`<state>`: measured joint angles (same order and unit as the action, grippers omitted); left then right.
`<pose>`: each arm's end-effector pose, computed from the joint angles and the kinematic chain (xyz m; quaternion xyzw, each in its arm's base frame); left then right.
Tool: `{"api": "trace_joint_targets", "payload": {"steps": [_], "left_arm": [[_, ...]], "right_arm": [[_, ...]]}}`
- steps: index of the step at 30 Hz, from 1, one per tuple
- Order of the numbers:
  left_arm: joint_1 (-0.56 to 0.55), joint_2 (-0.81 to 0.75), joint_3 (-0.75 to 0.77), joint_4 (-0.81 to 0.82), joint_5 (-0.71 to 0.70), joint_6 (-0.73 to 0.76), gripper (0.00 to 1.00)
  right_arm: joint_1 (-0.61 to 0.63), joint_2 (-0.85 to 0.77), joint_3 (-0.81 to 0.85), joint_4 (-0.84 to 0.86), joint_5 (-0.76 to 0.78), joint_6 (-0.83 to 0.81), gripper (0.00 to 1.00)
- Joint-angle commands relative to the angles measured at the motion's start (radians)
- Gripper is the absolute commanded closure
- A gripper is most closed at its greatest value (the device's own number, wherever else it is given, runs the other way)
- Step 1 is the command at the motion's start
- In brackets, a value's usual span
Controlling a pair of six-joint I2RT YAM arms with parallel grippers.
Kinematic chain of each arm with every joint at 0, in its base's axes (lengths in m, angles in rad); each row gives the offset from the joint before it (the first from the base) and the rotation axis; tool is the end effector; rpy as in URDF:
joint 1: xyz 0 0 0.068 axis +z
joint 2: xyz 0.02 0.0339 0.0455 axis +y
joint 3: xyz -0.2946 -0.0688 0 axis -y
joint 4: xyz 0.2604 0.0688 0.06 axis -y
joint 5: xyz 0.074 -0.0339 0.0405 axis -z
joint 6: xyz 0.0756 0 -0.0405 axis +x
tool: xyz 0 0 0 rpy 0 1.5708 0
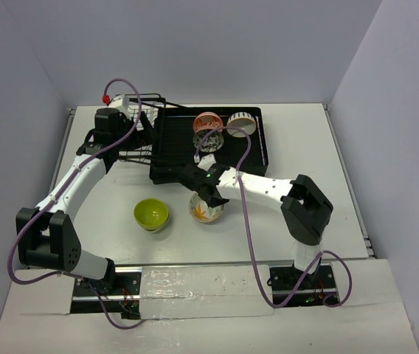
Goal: Load the bowls into the dish rack
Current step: Pick up the bowl from the bowl.
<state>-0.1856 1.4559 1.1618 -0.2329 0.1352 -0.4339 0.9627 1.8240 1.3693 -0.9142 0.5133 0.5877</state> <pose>0.3731 -0.0804 0.3132 -0.0737 0.8624 -0.2074 0.4559 0.2488 0.2924 0.2012 -0.1542 0.9502 -0.1122 0.2464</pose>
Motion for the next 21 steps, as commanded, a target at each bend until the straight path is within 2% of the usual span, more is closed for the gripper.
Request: {"api": "trace_joint_targets", "payload": {"steps": [1, 6, 14, 21], "left_arm": [[-0.011, 0.021, 0.015, -0.051, 0.037, -0.017, 0.01], [-0.014, 0.024, 0.015, -0.049, 0.038, -0.019, 0.01], [-0.017, 0.031, 0.027, -0.057, 0.038, -0.017, 0.01], [-0.025, 0.041, 0.041, -0.068, 0.034, -0.014, 0.01]], "right_arm": [[0.005, 0.006, 0.030, -0.077, 0.076, 0.017, 0.79], [0.007, 0.009, 0.039, -0.087, 0.091, 0.023, 0.79], [0.013, 0.003, 0.059, -0.092, 0.103, 0.023, 0.96], [0.013, -0.002, 0.079, -0.092, 0.088, 0.008, 1.00]]}}
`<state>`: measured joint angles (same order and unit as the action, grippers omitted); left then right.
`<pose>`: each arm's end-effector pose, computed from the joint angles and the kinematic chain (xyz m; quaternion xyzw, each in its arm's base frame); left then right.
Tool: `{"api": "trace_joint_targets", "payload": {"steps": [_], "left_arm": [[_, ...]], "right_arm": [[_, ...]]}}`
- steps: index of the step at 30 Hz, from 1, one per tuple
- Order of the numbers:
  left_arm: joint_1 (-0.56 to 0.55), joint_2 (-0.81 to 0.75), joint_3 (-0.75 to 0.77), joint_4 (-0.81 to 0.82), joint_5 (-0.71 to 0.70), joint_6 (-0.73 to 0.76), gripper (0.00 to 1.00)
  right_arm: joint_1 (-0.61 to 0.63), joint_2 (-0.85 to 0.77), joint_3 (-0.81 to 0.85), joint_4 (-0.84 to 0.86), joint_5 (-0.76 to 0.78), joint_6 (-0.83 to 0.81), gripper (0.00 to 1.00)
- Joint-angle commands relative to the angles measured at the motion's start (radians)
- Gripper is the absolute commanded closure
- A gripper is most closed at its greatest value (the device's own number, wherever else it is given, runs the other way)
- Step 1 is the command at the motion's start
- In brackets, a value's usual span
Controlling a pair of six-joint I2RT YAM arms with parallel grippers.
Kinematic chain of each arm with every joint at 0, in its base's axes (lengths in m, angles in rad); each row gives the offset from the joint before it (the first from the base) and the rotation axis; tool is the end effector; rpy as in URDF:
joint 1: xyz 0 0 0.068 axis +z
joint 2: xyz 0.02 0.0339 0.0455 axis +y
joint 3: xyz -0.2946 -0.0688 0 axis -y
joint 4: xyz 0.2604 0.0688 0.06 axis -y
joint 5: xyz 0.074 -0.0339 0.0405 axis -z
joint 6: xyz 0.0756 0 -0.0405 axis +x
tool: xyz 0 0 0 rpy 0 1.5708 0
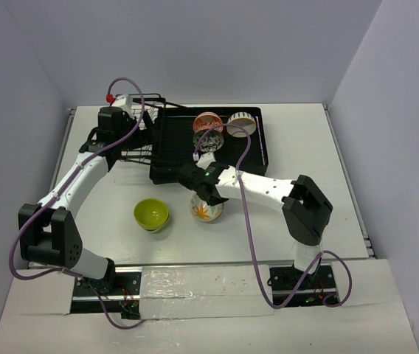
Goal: Load the bowls into the dish rack
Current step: Pick up the bowl from the bowl.
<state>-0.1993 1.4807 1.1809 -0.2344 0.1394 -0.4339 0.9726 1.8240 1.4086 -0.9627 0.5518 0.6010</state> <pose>0.3784 -0.0871 0.3115 -0.0671 0.8646 -0.2114 0.4508 0.2483 0.2940 0.2127 -0.1512 0.9461 -0.1259 0.2574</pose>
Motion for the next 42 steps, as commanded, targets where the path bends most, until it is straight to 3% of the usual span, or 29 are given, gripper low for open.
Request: {"api": "trace_joint_targets", "payload": {"steps": [1, 15, 26, 42], "left_arm": [[-0.012, 0.018, 0.023, -0.066, 0.029, -0.016, 0.01], [-0.032, 0.033, 0.049, -0.101, 0.009, -0.003, 0.01], [-0.045, 0.049, 0.088, -0.144, -0.017, 0.012, 0.01], [-0.049, 0.036, 0.088, -0.158, -0.037, 0.017, 0.01]], "right_arm": [[0.005, 0.001, 0.041, -0.045, 0.048, -0.006, 1.00], [0.035, 0.074, 0.130, -0.133, 0.045, -0.015, 1.00], [0.040, 0.000, 0.073, -0.022, -0.032, -0.052, 1.00], [0.023, -0.065, 0.125, -0.027, -0.105, -0.087, 1.00]]}}
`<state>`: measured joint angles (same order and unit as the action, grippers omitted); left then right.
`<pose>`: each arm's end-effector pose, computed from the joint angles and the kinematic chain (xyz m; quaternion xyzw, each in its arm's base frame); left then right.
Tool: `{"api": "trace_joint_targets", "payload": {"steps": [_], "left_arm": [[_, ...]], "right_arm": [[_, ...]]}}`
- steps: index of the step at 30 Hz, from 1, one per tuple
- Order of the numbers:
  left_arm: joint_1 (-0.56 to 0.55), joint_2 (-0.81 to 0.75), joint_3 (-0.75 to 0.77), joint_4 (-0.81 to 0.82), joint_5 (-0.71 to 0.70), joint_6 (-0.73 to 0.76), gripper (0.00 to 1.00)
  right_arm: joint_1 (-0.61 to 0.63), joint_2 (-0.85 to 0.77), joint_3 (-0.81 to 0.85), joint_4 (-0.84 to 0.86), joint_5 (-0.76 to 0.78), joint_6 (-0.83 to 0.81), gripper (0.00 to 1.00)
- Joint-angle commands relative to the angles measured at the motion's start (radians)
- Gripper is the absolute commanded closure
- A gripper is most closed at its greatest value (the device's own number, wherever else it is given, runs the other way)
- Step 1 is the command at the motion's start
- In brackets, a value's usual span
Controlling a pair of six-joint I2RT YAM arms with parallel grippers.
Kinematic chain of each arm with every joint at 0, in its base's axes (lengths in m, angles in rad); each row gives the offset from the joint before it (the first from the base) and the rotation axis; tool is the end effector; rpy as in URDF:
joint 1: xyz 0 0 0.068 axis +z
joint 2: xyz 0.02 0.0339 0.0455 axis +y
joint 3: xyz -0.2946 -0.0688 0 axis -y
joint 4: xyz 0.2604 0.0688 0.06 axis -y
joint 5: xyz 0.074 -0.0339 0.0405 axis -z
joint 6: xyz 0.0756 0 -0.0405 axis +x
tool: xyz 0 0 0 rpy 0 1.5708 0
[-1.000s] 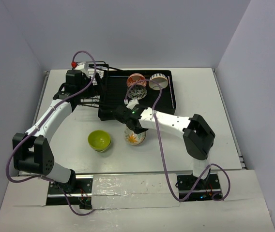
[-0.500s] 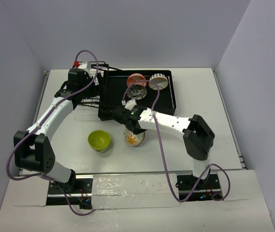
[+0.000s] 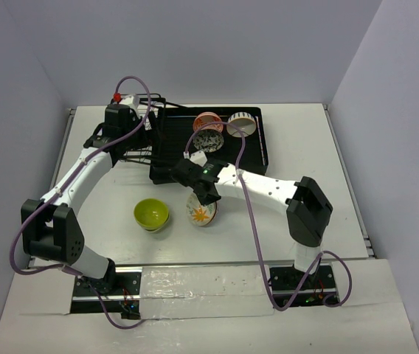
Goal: Load the bowls into the dish rack
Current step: Pick up the bowl from the bowl, then insert the bowl into the dish rack.
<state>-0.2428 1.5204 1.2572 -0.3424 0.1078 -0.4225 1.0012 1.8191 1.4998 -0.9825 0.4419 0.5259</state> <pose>0.3813 -0.1028 0.3130 -0.0545 0.8832 -0.1964 0.4224 0.2409 0.3163 0.2371 -0.1991 0.9466 -0.0664 0.2447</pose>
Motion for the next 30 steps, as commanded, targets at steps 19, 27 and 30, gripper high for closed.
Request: {"api": "trace_joint_targets", "payload": {"steps": [19, 27, 30], "left_arm": [[-0.007, 0.018, 0.031, -0.053, 0.006, 0.013, 0.01], [-0.013, 0.034, 0.039, -0.049, 0.010, 0.008, 0.01], [-0.015, 0.035, 0.038, -0.049, 0.010, 0.010, 0.01]], "right_arm": [[-0.050, -0.121, 0.043, -0.013, -0.055, 0.014, 1.00], [-0.067, -0.158, 0.027, 0.025, -0.104, 0.000, 1.00], [-0.067, -0.162, 0.022, 0.030, -0.104, 0.000, 1.00]]}}
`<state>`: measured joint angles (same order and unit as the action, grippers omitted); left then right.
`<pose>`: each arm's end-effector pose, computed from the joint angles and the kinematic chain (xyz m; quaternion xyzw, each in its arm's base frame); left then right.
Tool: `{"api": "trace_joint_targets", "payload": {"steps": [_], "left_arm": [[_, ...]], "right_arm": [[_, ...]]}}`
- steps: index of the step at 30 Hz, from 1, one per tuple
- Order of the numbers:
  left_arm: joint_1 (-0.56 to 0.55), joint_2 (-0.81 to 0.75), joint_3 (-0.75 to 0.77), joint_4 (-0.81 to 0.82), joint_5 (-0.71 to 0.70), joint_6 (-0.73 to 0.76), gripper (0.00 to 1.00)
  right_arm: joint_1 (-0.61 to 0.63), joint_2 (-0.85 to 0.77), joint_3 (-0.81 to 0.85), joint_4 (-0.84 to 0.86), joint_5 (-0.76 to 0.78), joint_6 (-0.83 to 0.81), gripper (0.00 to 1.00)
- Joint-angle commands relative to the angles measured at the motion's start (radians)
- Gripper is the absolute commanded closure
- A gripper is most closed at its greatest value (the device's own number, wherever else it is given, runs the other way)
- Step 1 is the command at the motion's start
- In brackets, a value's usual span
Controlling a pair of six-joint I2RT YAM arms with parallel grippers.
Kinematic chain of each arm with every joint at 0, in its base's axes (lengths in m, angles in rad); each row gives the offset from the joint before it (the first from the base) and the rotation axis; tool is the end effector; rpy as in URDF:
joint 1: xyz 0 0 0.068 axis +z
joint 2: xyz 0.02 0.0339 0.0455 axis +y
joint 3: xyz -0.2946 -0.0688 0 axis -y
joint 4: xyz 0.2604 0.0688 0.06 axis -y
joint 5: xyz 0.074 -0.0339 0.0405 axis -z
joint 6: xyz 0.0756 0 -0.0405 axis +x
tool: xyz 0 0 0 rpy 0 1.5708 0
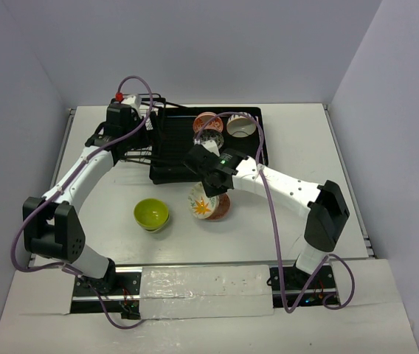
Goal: Load the bowls into the dish rack
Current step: Insert the bowl into the dish rack.
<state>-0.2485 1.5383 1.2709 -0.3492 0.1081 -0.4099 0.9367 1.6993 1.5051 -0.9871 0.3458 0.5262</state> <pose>0.3849 -0.1061 0.3108 -0.0468 0.8861 -0.1937 0.4184 0.2457 0.2909 0.2800 -0.1644 0.9530 0.0017 0.2546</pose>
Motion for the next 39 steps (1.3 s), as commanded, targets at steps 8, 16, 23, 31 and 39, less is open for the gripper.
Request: {"api": "trace_joint_targets", "payload": {"steps": [8, 16, 23, 31, 39], "left_arm": [[-0.011, 0.019, 0.019, -0.036, 0.008, -0.004, 0.01], [-0.011, 0.003, 0.007, -0.031, -0.005, -0.006, 0.01], [-0.011, -0.009, 0.001, -0.030, -0.016, 0.000, 0.01], [-0.011, -0.010, 0.001, -0.030, -0.016, 0.002, 0.01], [-0.011, -0.024, 0.016, -0.039, -0.028, 0.010, 0.01]], "right_arm": [[-0.016, -0.052, -0.002, 0.068, 0.002, -0.032, 1.00], [-0.058, -0.073, 0.009, 0.082, 0.024, -0.077, 1.00], [-0.088, -0.098, 0.010, 0.085, 0.033, -0.098, 1.00], [-0.102, -0.194, -0.002, 0.171, 0.079, -0.169, 1.00], [-0.156, -0.259, -0.017, 0.312, 0.165, -0.340, 1.00]]}}
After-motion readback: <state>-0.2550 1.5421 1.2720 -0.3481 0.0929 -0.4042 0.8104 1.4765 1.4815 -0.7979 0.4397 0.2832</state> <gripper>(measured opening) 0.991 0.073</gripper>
